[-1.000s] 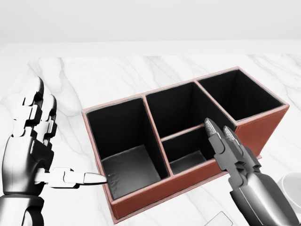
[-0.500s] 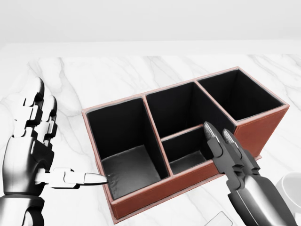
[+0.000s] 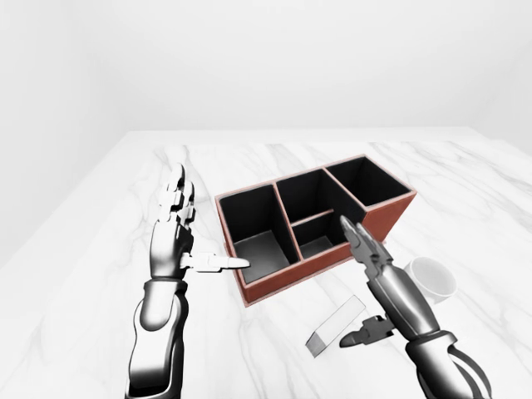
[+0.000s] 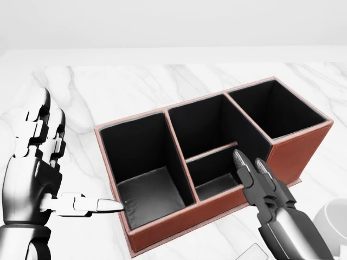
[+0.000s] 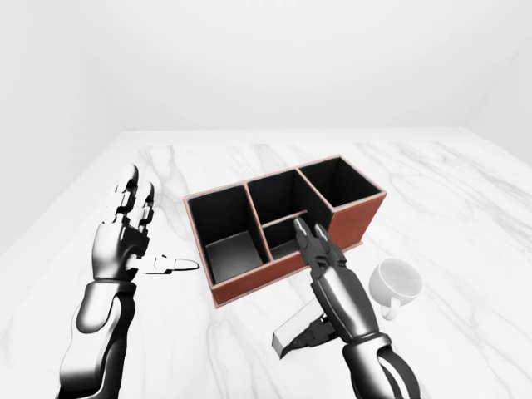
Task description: Pick up the book and place it in the front compartment of the caddy.
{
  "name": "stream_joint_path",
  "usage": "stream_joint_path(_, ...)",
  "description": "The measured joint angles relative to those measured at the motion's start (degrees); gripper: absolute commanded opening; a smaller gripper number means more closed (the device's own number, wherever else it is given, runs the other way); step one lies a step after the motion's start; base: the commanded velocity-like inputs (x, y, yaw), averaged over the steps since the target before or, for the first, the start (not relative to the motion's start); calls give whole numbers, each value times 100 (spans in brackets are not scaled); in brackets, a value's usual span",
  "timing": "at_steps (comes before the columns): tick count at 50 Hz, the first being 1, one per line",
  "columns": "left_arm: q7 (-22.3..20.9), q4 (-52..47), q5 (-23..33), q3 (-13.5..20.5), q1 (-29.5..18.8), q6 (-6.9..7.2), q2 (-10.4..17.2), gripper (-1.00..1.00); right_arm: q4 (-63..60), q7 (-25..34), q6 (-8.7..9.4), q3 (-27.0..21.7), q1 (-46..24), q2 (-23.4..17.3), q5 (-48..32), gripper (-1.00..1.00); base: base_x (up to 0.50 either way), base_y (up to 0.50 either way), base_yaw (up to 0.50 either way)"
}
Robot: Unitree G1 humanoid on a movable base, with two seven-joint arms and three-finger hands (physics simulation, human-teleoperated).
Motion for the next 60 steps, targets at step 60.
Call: stream_joint_path(60, 14, 116, 12, -17, 10, 0, -6, 100, 718, -631, 0, 376, 202, -184, -332, 100, 0, 0, 0)
